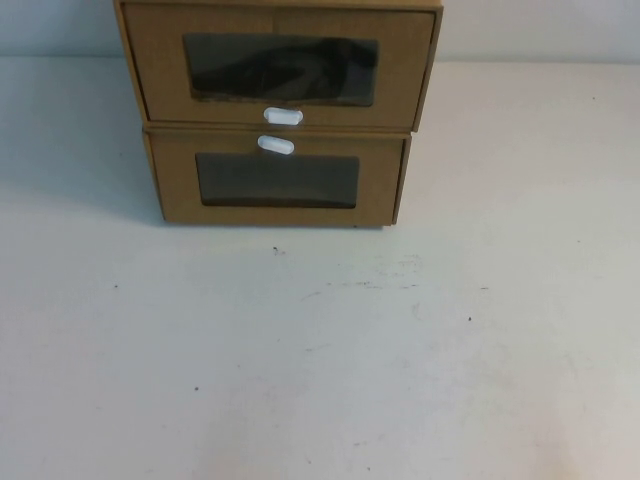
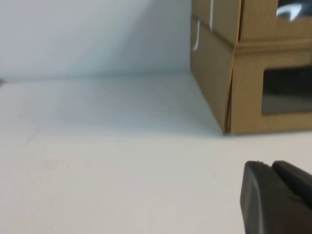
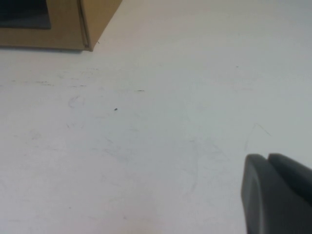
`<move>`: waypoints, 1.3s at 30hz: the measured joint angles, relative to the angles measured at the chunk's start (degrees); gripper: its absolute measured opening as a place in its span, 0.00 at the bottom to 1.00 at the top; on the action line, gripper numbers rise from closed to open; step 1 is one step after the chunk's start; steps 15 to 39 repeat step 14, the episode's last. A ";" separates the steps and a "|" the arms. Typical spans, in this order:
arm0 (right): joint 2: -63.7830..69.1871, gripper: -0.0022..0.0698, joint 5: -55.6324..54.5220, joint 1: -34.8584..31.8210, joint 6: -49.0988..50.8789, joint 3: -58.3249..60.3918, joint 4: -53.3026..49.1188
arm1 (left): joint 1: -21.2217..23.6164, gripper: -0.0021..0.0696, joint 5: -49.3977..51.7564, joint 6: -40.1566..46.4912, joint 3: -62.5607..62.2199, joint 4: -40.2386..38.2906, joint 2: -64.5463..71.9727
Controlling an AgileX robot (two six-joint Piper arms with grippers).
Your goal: Close the shoe box
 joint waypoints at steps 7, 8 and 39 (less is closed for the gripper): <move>0.00 0.01 0.00 0.00 0.00 0.00 0.00 | 0.05 0.02 12.03 -2.63 0.00 3.52 0.00; 0.00 0.01 0.00 0.00 0.00 0.00 0.00 | 0.14 0.02 12.56 -2.71 0.00 3.59 0.00; -0.09 0.01 0.00 0.00 0.00 0.00 0.00 | 0.14 0.02 12.80 -2.76 0.00 3.64 0.00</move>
